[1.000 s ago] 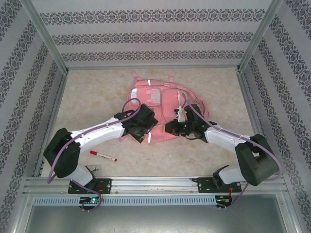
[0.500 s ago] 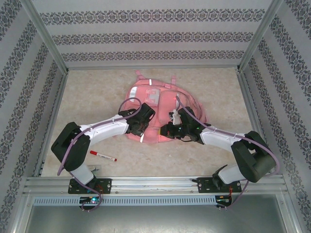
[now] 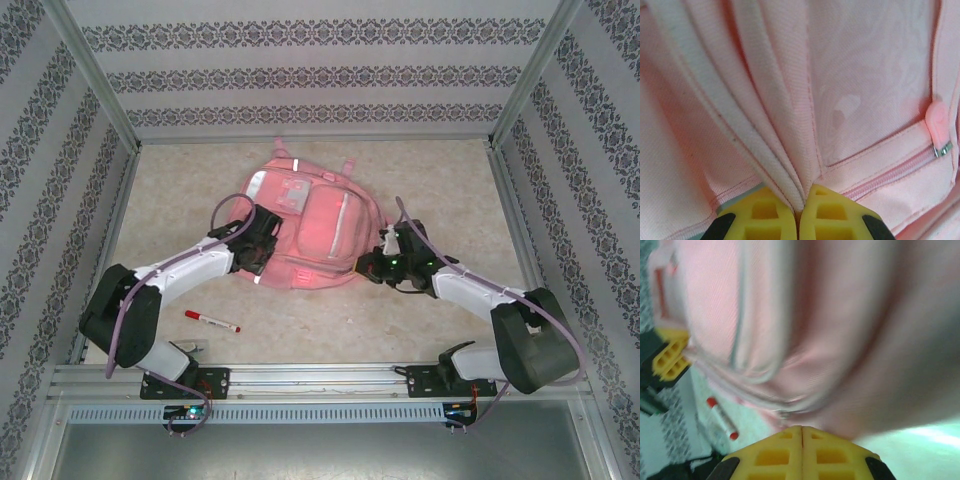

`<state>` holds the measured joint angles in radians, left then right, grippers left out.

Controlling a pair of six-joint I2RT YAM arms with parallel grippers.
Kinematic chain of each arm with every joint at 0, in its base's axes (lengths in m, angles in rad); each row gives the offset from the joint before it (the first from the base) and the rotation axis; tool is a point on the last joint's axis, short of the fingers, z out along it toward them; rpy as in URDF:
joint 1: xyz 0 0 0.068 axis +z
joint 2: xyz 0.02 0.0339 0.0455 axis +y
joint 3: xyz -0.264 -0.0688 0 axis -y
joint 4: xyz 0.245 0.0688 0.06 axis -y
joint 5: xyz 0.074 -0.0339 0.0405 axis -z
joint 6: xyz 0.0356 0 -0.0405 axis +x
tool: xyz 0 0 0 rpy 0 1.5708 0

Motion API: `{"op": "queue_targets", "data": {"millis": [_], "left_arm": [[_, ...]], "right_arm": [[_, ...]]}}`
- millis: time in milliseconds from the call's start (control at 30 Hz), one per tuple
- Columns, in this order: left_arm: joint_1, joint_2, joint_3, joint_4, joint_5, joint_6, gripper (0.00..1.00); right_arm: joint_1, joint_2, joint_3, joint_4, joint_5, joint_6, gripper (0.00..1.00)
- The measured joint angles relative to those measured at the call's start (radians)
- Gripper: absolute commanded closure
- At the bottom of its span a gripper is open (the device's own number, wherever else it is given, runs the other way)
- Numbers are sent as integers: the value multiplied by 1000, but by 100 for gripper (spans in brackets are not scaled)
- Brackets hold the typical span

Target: Pack the student bag

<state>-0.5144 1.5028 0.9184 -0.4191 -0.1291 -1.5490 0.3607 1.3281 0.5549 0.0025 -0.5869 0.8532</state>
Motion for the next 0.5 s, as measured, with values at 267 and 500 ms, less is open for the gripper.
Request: {"op": "queue_targets", "data": {"millis": [267,500], "left_arm": [[167,-32,-41,-13,59,181,100],[201,-54,-26,-46,129,267,42]], "right_arm": [[-50,8,1,-92,39,-51,100],[101,13,142,-235,72,-201,73]]}}
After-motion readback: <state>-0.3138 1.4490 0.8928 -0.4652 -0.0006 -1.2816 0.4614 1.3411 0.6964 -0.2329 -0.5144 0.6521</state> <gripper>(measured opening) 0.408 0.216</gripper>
